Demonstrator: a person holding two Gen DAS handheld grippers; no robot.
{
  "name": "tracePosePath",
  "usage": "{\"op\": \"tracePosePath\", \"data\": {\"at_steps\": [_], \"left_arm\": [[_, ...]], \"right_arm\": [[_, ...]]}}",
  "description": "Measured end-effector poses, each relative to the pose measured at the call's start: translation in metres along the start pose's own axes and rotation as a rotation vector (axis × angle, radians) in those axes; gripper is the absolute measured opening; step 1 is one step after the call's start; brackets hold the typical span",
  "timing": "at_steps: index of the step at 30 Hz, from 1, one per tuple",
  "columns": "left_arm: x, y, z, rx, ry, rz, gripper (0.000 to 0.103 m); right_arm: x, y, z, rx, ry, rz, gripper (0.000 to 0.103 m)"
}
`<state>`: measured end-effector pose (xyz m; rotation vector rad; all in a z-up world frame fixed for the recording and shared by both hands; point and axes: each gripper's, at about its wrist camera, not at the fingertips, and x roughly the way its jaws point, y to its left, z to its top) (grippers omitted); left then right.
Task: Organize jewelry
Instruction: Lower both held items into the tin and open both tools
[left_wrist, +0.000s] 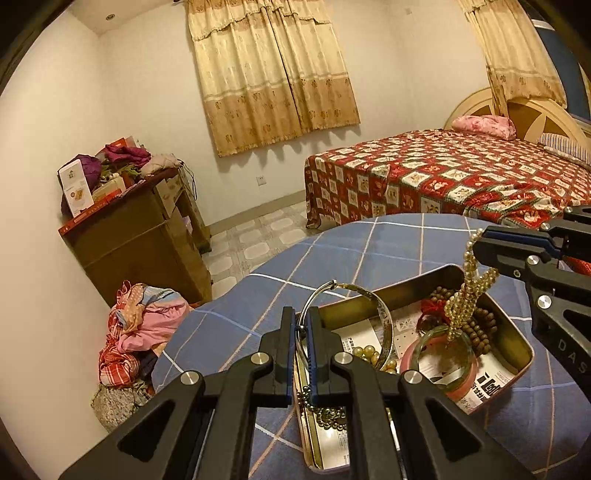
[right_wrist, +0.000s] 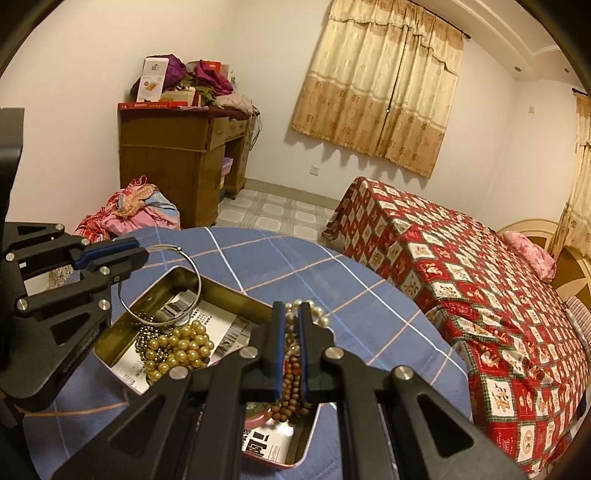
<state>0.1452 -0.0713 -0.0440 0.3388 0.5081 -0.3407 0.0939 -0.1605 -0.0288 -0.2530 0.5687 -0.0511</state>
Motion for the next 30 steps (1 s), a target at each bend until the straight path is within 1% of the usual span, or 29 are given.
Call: {"op": "tracePosePath", "data": {"at_steps": [10, 13, 15, 16, 17, 18, 19, 20, 21, 23, 24, 25, 26, 27, 28, 30], "left_arm": [[0.018, -0.006, -0.006, 0.015, 0.045, -0.012, 0.005], [0.024, -0.009, -0.008, 0.022, 0.064, -0.027, 0.008], [0.027, -0.01, -0.01, 0.024, 0.069, -0.009, 0.01], [0.028, -0.01, -0.011, 0.025, 0.079, -0.01, 0.016], [0.028, -0.01, -0.011, 0.024, 0.081, -0.014, 0.032], [0.026, -0.009, -0.012, 0.026, 0.074, -0.012, 0.045], [0.023, -0.009, -0.013, 0.028, 0.064, 0.006, 0.071], [0.018, -0.008, -0.014, 0.031, 0.04, 0.05, 0.082], [0.015, -0.007, -0.014, 0.03, 0.022, 0.062, 0.082], [0.009, -0.004, -0.015, 0.017, 0.022, 0.041, 0.082], [0.006, -0.003, -0.016, 0.014, 0.026, 0.044, 0.082], [0.002, -0.002, -0.018, 0.016, 0.025, 0.064, 0.082], [-0.002, 0.0, -0.019, 0.015, 0.023, 0.08, 0.082], [-0.005, 0.001, -0.02, 0.009, 0.023, 0.087, 0.082], [-0.009, 0.003, -0.021, -0.003, 0.022, 0.087, 0.082], [-0.017, 0.005, -0.024, -0.027, 0.023, 0.082, 0.082]], "right_arm": [[0.02, 0.001, -0.001, 0.002, 0.038, 0.011, 0.008], [0.028, -0.001, -0.004, 0.011, 0.062, 0.017, 0.009], [0.035, -0.004, -0.007, 0.026, 0.088, 0.036, 0.009], [0.038, -0.006, -0.009, 0.034, 0.094, 0.044, 0.01], [0.039, -0.006, -0.01, 0.038, 0.097, 0.041, 0.014], [0.04, -0.008, -0.012, 0.043, 0.104, 0.039, 0.025], [0.041, -0.01, -0.014, 0.053, 0.11, 0.045, 0.037], [0.04, -0.011, -0.016, 0.055, 0.112, 0.047, 0.042], [0.039, -0.011, -0.016, 0.054, 0.112, 0.043, 0.052], [0.034, -0.013, -0.02, 0.054, 0.11, 0.023, 0.054], [0.032, -0.014, -0.022, 0.055, 0.115, 0.016, 0.054], [0.03, -0.015, -0.024, 0.057, 0.122, 0.001, 0.056], [0.026, -0.017, -0.025, 0.061, 0.125, -0.022, 0.059], [0.022, -0.018, -0.026, 0.066, 0.122, -0.038, 0.064], [0.014, -0.02, -0.028, 0.08, 0.108, -0.048, 0.066], [0.005, -0.023, -0.029, 0.101, 0.096, -0.045, 0.067]]}}
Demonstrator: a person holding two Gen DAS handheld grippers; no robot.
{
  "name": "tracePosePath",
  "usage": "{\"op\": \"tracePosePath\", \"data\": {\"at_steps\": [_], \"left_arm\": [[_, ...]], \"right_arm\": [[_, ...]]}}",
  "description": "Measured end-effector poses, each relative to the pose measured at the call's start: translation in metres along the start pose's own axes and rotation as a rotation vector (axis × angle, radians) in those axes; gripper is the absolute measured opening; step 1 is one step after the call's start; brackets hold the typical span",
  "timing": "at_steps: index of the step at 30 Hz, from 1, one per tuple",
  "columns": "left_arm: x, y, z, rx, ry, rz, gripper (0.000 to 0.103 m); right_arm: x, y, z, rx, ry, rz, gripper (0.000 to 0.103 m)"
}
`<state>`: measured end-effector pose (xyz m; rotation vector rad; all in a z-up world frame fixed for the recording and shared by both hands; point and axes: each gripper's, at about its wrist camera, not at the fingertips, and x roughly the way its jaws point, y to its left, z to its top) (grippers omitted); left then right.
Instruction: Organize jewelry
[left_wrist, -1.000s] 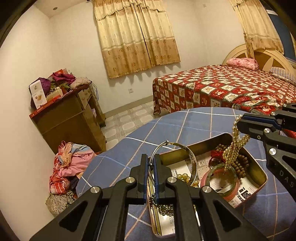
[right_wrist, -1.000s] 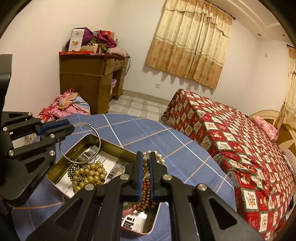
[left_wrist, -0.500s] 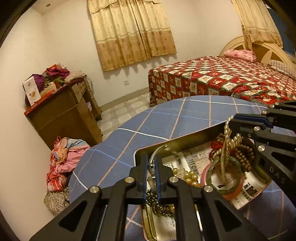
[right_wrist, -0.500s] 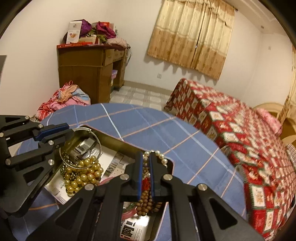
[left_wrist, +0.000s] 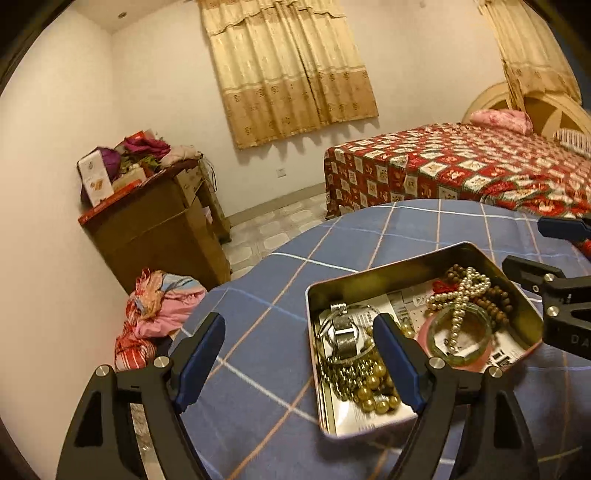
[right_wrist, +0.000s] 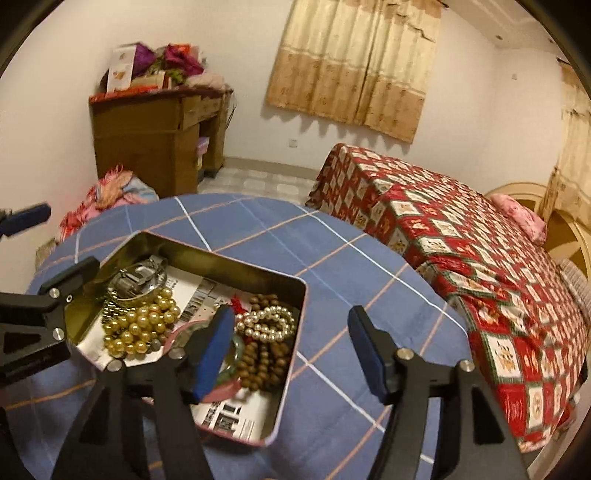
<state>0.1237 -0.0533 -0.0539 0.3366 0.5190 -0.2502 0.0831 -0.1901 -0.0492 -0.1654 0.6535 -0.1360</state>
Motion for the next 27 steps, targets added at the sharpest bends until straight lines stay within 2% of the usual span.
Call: {"op": "tracePosePath", "data": {"at_steps": [12, 27], "left_arm": [[-0.039, 0.009, -0.004, -0.045, -0.031, 0.009, 0.082], [-0.054, 0.015, -0.004, -0.069, -0.043, 0.017, 0.082]], "right_arm": [[-0.045, -0.001, -0.009, 0.022, -0.074, 0.007, 0.078], [-0.058, -0.001, -0.013, 0.027, -0.093, 0.004, 0.081]]}}
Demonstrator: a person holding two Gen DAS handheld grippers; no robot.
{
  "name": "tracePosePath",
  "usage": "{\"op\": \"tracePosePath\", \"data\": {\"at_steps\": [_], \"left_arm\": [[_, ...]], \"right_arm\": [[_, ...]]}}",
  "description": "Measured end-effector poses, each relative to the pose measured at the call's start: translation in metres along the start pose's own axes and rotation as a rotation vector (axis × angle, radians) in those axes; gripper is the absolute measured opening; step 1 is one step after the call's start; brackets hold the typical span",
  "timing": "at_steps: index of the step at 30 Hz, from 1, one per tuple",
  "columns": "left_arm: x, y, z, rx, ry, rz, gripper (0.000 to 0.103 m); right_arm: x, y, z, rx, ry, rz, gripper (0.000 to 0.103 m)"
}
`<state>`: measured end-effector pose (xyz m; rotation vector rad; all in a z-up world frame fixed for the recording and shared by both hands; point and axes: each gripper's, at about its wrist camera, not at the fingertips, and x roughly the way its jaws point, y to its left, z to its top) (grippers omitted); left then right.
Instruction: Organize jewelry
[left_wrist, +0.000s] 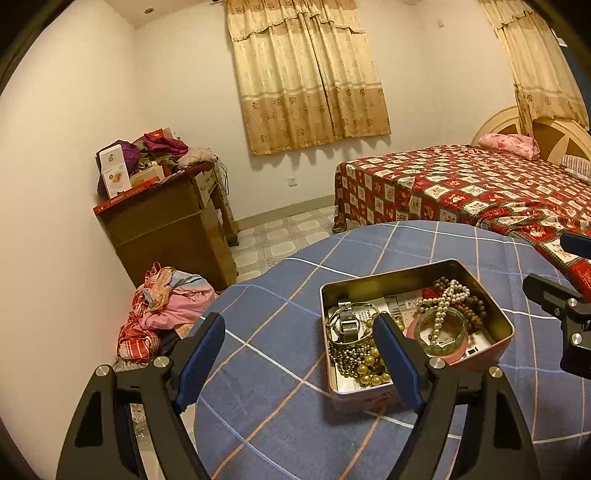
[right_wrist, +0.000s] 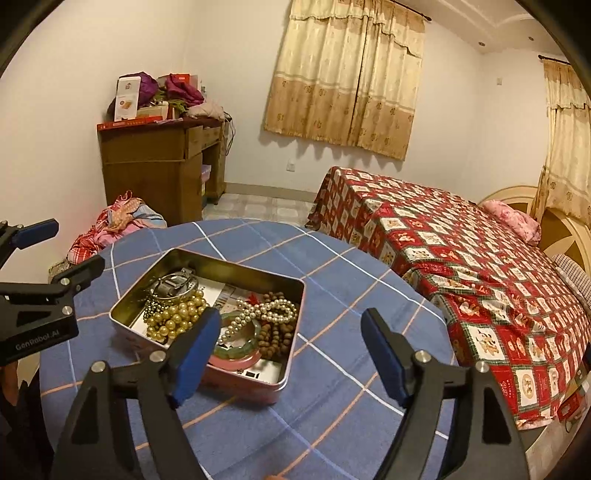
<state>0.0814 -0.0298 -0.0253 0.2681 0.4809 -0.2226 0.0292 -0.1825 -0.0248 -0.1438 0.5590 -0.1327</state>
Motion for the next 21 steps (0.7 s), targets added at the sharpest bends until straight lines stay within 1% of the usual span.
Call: {"op": "tracePosePath", "data": {"at_steps": [4, 11, 16, 21], "left_arm": [[-0.002, 0.0, 0.001, -0.001, -0.003, 0.0, 0.082], [-0.007, 0.003, 0.003, -0.003, -0.013, 0.003, 0.082], [-0.007, 0.004, 0.003, -0.001, -0.015, 0.007, 0.082], [-0.008, 0.003, 0.004, 0.003, -0.009, 0.007, 0.082]], "right_arm": [[-0.005, 0.001, 0.001, -0.008, -0.01, -0.006, 0.084], [-0.01, 0.002, 0.005, -0.017, -0.022, -0.009, 0.084], [-0.011, 0.002, 0.005, -0.019, -0.03, -0.014, 0.088], [-0.011, 0.001, 0.005, -0.022, -0.03, -0.014, 0.088]]}}
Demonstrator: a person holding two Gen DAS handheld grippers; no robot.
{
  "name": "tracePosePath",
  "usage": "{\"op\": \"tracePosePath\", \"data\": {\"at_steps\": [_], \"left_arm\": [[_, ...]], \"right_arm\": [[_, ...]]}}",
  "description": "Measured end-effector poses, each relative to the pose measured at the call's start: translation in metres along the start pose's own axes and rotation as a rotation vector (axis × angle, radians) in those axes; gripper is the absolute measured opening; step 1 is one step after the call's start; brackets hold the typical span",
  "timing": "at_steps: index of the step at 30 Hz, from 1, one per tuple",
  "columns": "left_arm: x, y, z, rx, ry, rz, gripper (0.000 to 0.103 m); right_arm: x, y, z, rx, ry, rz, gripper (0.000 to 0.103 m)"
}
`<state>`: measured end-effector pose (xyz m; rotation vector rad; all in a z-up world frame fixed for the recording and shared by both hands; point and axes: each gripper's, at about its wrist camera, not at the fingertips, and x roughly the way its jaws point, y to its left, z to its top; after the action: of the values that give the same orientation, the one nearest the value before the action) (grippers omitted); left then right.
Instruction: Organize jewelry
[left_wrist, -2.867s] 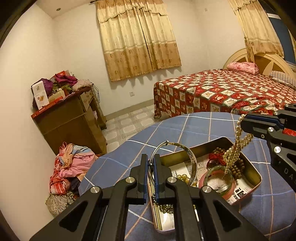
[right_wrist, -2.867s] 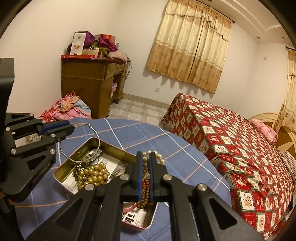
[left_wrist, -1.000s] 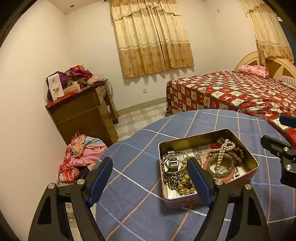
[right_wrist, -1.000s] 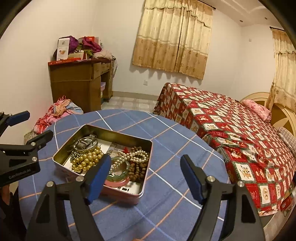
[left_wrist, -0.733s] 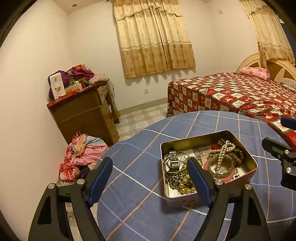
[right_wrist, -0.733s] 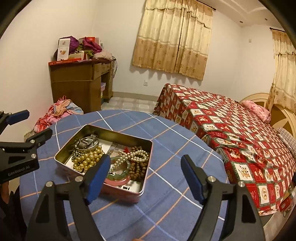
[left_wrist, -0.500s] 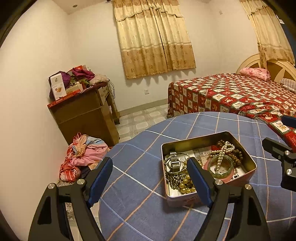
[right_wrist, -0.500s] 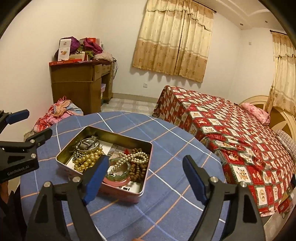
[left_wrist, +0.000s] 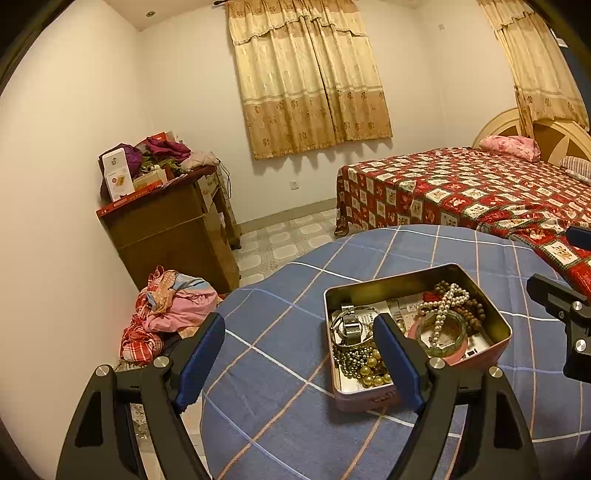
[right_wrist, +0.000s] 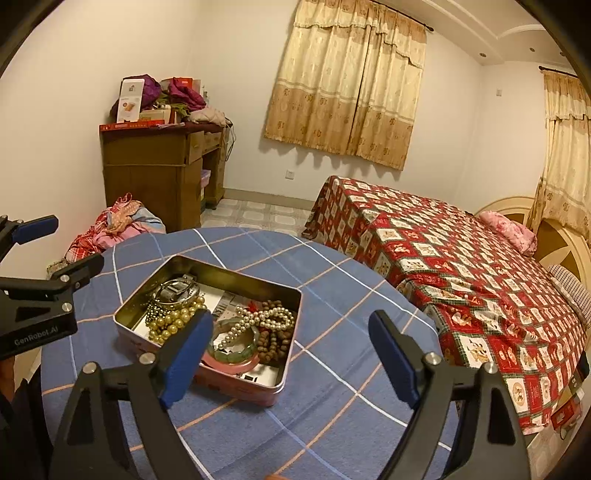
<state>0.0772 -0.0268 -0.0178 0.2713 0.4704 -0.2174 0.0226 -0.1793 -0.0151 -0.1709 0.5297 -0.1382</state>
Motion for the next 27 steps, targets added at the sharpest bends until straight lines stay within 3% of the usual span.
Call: {"op": "tracePosePath", "data": {"at_steps": [15, 27], "left_arm": [[-0.002, -0.002, 0.003, 0.004, -0.002, -0.029, 0.082], [-0.004, -0.006, 0.003, 0.013, -0.02, 0.008, 0.083]], "right_arm": [[-0.002, -0.009, 0.0, 0.0, -0.014, -0.004, 0.092], [-0.002, -0.008, 0.001, 0.0, -0.017, -0.006, 0.092]]}}
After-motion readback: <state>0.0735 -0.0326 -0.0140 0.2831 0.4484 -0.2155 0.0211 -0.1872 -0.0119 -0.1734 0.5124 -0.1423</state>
